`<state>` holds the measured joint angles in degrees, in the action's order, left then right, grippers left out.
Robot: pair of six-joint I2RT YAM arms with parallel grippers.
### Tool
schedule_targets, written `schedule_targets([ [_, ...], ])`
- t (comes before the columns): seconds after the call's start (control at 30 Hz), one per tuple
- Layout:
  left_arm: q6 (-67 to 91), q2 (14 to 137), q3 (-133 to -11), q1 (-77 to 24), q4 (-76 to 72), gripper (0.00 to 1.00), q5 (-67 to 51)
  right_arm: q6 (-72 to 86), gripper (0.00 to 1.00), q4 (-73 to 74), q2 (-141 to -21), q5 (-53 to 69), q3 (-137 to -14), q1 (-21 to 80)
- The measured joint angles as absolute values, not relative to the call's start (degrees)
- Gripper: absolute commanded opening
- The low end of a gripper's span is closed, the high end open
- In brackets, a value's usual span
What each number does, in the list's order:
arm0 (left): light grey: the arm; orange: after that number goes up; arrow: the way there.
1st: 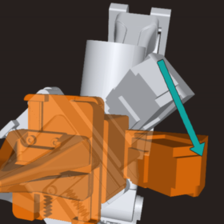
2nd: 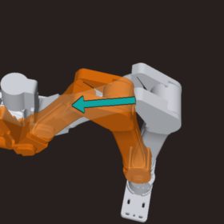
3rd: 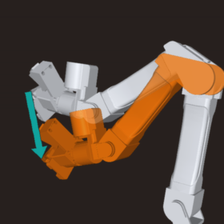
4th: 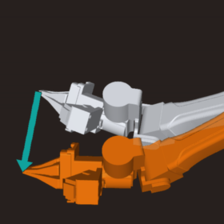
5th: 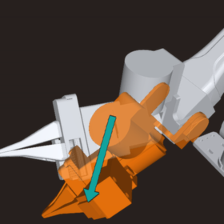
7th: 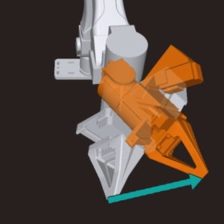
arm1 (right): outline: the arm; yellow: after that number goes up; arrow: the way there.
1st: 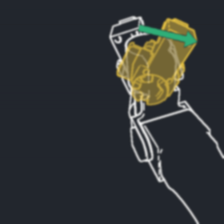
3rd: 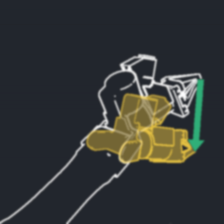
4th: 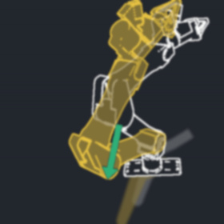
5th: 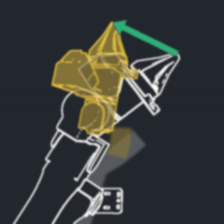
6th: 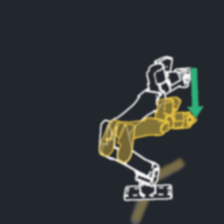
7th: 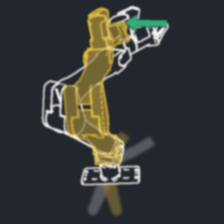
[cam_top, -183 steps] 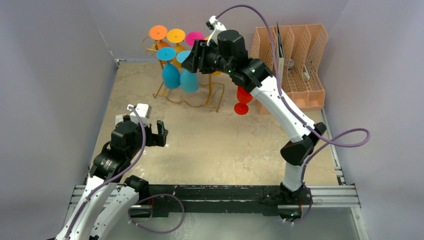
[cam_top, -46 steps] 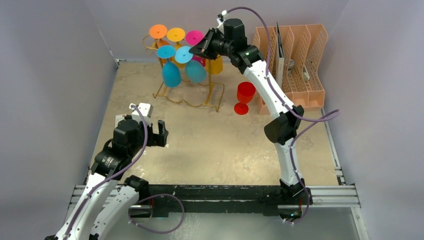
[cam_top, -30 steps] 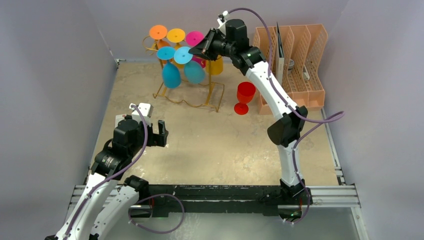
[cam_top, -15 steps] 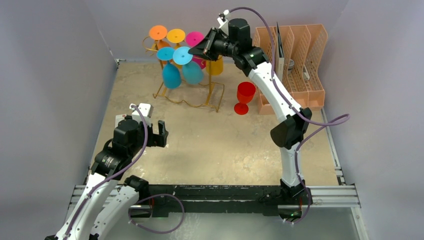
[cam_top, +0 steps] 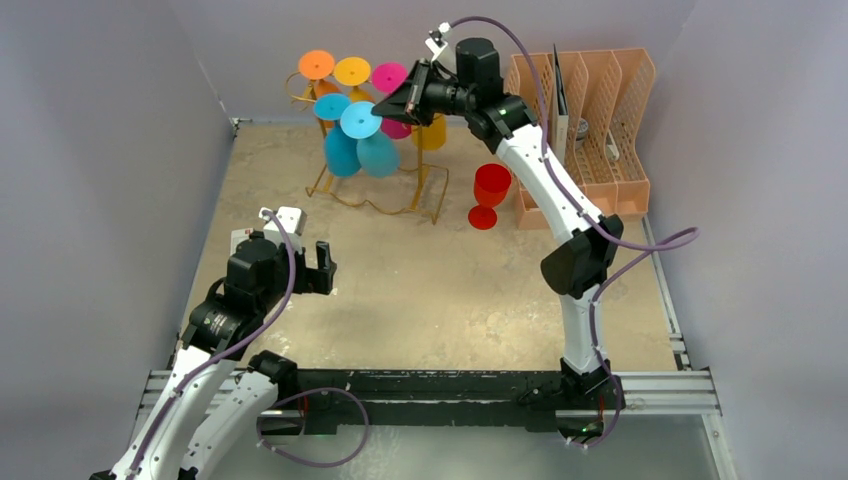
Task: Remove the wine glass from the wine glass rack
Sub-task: Pick up the wine glass from the wine rack, then place the wine glass at the center of the board.
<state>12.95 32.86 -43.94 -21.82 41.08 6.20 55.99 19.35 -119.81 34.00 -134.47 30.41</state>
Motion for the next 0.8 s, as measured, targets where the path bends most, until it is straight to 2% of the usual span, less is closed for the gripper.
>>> schedule_targets([
  [0.2, 13.06, 32.18, -43.94, -21.82, 41.39, 0.99, 6.39, 54.78, 0.0, 19.33, -119.61, 36.23, -133.05, 30.41],
  [0.47, 18.79, 26.13, -47.97, -21.82, 46.39, 1.0, 6.66, 47.77, 0.0, 21.39, -112.88, 39.55, -126.08, 30.5],
  [0.63, 20.03, 22.46, -54.06, -21.82, 48.03, 1.0, 6.28, 44.45, 0.0, 19.86, -106.34, 43.88, -118.98, 31.57],
  [0.8, 20.86, 26.41, -58.96, -21.82, 47.33, 0.98, 0.38, 39.44, 0.0, 19.31, -101.49, 46.74, -110.39, 35.03],
])
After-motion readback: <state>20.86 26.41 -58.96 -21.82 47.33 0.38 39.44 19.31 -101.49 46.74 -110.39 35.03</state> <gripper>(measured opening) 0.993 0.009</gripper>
